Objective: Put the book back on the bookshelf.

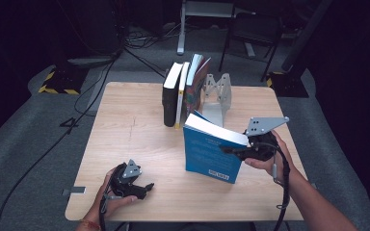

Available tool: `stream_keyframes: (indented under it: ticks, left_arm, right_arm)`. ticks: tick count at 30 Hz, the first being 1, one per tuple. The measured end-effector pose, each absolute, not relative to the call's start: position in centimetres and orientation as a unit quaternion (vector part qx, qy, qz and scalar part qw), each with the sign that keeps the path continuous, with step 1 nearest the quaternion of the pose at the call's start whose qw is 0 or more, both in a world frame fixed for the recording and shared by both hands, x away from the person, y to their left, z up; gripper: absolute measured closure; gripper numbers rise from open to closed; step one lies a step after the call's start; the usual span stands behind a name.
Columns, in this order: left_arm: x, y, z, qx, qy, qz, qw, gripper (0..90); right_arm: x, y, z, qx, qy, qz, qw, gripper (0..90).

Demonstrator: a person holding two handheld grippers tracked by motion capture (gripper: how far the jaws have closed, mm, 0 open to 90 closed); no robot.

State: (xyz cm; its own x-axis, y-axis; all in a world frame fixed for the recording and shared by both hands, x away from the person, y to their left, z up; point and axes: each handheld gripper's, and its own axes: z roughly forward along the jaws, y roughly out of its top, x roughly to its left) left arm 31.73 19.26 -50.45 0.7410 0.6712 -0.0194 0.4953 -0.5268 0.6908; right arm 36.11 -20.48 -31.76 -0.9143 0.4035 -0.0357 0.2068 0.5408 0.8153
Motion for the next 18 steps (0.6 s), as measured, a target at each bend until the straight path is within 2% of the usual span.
stream_keyframes:
  ticks: [18]
  left_arm:
    - [31.7,19.3,-50.4,0.865,0.336,0.128,0.350,16.6]
  right_arm:
    - [37.8,-22.7,-29.9,0.231,0.865,0.417,0.155,61.2]
